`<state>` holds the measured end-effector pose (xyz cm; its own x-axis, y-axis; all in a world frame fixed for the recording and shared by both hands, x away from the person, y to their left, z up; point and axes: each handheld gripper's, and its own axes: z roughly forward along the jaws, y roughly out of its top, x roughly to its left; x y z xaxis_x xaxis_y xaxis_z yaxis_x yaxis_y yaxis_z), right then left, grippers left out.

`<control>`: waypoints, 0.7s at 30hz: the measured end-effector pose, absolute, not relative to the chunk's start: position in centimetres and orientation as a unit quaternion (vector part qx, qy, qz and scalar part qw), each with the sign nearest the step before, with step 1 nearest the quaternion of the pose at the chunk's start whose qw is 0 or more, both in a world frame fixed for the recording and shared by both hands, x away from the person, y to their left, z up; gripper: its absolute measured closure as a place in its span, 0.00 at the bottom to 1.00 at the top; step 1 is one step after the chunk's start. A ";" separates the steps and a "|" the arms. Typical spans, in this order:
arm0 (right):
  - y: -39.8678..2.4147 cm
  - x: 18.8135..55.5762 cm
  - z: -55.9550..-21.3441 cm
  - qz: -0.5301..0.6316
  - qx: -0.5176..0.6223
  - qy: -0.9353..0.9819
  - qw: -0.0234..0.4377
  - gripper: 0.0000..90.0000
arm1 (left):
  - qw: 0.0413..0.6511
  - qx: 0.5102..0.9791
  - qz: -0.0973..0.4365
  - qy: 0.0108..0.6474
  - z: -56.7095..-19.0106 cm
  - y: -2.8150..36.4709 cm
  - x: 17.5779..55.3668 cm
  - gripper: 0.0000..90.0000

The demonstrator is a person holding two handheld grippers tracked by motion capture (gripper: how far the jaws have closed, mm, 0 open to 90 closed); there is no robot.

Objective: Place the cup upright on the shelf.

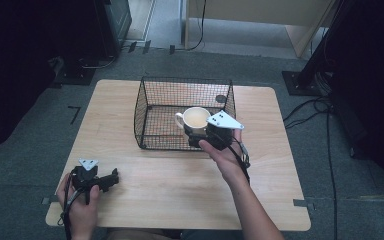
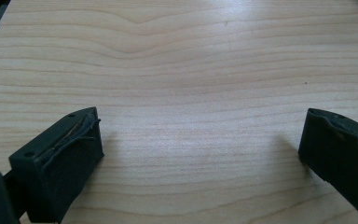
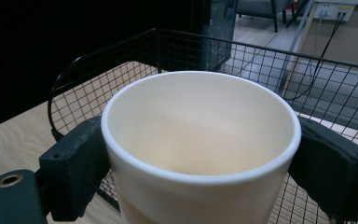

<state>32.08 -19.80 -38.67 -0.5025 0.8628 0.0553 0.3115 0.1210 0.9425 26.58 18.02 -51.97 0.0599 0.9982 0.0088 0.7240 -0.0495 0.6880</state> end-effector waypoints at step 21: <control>-19.4 37.7 -38.2 0.504 0.440 0.689 0.280 0.11 | 0.266 0.678 0.256 0.635 -52.0 18.0 26.6 0.00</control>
<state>37.74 -19.37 -38.22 -0.4573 0.8875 0.0575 0.3239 0.1059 0.9401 26.58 18.03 -51.96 0.0615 0.9981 0.0099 0.7251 -0.0515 0.6867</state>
